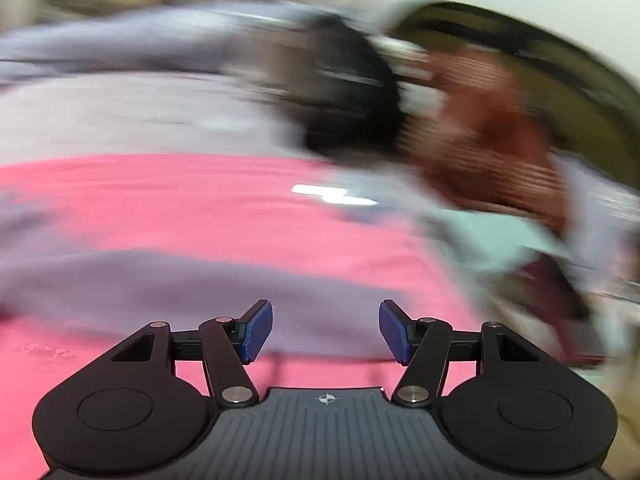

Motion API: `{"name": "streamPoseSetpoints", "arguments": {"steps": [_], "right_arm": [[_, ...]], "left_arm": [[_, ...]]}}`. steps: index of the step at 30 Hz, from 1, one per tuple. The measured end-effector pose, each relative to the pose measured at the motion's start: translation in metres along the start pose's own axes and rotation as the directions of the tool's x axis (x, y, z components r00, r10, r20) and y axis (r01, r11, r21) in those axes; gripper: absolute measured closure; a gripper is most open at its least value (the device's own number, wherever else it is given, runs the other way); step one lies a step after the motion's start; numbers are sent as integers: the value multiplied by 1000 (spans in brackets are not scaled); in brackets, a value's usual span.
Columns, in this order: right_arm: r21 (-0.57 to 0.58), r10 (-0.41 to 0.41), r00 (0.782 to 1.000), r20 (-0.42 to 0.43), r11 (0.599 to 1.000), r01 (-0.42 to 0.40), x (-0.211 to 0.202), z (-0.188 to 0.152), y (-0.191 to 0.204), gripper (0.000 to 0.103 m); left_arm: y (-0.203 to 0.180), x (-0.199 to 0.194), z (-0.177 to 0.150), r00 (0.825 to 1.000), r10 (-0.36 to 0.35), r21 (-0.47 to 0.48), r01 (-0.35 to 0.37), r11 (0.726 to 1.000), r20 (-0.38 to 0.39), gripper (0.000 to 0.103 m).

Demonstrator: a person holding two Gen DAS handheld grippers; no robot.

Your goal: Fold clothes

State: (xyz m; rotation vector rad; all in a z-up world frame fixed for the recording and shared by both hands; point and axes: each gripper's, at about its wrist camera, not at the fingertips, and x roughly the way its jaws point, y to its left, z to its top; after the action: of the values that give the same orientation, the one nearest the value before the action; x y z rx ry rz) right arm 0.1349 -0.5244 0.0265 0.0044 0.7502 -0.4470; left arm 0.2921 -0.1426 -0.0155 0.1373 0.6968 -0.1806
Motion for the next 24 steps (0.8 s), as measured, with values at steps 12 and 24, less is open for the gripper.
{"name": "streamPoseSetpoints", "arguments": {"steps": [12,24], "right_arm": [[-111,429,902,-50,895,-432,-155,-147,46,32],[-408,277,954,114,889,-210,-229,-216,86,31]], "left_arm": [[0,-31,-10,1000,4,59,-4,998,3,0],[40,-258,-165,986,-107,226,75,971,130,0]]}}
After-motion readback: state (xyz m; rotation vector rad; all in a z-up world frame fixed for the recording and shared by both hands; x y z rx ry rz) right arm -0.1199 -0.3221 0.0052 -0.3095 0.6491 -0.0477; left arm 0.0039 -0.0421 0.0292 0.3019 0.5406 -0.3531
